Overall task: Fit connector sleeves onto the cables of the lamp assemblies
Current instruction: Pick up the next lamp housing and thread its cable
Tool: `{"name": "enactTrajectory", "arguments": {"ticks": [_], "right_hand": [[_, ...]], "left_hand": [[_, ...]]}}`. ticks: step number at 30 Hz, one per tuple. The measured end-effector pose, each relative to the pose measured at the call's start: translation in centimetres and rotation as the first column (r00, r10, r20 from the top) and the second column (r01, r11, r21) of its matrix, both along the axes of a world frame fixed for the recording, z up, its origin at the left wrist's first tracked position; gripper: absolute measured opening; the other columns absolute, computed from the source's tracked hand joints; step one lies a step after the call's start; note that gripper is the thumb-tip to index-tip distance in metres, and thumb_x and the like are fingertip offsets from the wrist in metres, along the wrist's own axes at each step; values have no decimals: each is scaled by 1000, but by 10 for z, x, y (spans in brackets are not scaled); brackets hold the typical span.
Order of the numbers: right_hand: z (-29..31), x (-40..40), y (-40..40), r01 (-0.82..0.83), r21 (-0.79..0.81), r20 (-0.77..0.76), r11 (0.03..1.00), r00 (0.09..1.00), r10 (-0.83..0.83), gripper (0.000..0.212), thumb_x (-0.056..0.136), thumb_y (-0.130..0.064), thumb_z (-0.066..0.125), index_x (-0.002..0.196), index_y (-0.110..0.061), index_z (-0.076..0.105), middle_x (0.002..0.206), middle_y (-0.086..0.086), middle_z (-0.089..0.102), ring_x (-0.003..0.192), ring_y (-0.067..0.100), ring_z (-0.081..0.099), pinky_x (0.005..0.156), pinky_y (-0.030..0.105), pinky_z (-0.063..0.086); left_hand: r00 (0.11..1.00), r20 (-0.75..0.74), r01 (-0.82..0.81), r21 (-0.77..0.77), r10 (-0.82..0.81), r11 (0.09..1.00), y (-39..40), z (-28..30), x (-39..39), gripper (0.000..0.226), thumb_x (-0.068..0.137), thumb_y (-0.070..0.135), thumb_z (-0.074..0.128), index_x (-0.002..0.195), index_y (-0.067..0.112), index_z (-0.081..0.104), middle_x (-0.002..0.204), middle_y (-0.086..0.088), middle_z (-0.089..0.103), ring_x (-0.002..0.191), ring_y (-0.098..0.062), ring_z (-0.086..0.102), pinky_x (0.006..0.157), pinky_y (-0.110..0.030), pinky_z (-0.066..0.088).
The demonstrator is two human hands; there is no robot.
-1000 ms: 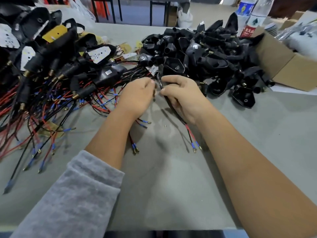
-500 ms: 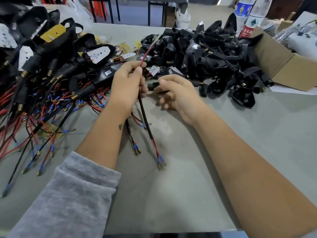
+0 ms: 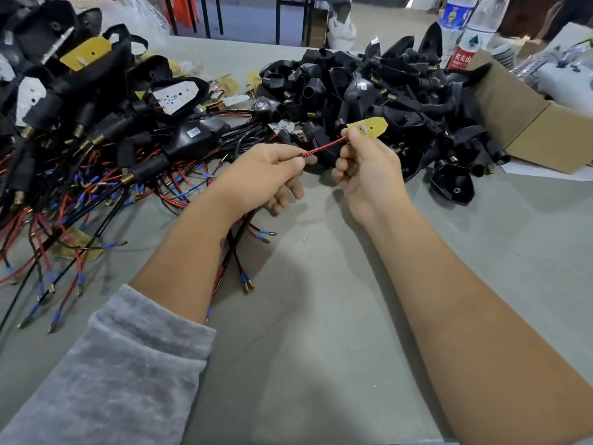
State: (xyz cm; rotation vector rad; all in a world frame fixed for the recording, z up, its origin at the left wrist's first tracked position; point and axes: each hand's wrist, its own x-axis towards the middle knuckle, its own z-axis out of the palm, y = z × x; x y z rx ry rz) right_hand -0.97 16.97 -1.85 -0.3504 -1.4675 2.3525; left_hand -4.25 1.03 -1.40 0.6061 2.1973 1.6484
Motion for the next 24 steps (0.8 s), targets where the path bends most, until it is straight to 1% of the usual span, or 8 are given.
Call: {"name": "enactTrajectory", "arguments": {"ticks": [3,6,7,11,14,17,20,24], "right_hand": [[-2,-1,2,-5,60,-3,998,1000,6,15,97,-11,56,86,-9,65,60,-3,51,52,9,45,52,22,39],[-3,-1,2,-63,110,-3,992,998,63,14,97,-10,57,88,-8,67,62,-3,51,53,9,46,52,21,40],[-3,-1,2,-73,108,-2,991,997,73,13,97,-11,57,89,-8,67,62,-3,51,53,8,46,52,20,40],[-2,0,2,-63,107,-17,992,998,65,13,98,-13,56,93,-9,68,64,-3,50,55,8,46,55,21,40],[-1,1,0,-61,138,-30,989,997,66,13,98,-14,56,95,-10,68,66,-2,51,56,9,46,56,22,40],[0,3,0,-83,162,-41,983,995,90,13,98,-16,56,97,-12,68,68,-1,51,57,10,46,56,22,40],[0,4,-1,-98,190,-47,977,993,108,13,98,-16,57,97,-13,69,67,-1,51,56,10,46,58,23,39],[-1,4,-2,-115,186,-58,976,990,128,12,97,-16,57,97,-13,69,66,-1,51,55,10,46,55,21,41]], "left_hand": [[998,-25,57,-47,-58,997,1,1,1,26,105,25,41,118,23,64,54,-2,58,37,-7,39,39,-18,32],[996,-77,30,-161,-43,986,3,1,1,27,105,28,40,104,20,66,50,6,55,37,-3,41,42,-20,33],[997,-74,19,-167,-32,986,4,2,1,28,105,29,40,98,20,66,49,7,54,38,-3,41,43,-20,33],[998,-45,32,-119,-38,992,9,3,1,30,104,30,42,90,18,67,50,4,56,39,-6,40,42,-19,33],[991,-129,26,-92,-38,995,11,1,1,29,104,31,42,91,22,67,49,3,51,41,-6,40,42,-16,34],[983,-182,2,-42,-9,999,12,-3,1,27,103,29,44,92,19,67,50,4,41,46,-10,37,50,-23,34],[977,-215,-22,-43,13,999,14,-4,2,25,103,28,47,89,20,67,46,12,39,47,-8,37,55,-26,34],[955,-293,-73,-95,42,993,13,-3,3,25,101,32,48,92,22,69,48,12,44,46,-4,41,57,-24,37]]}}
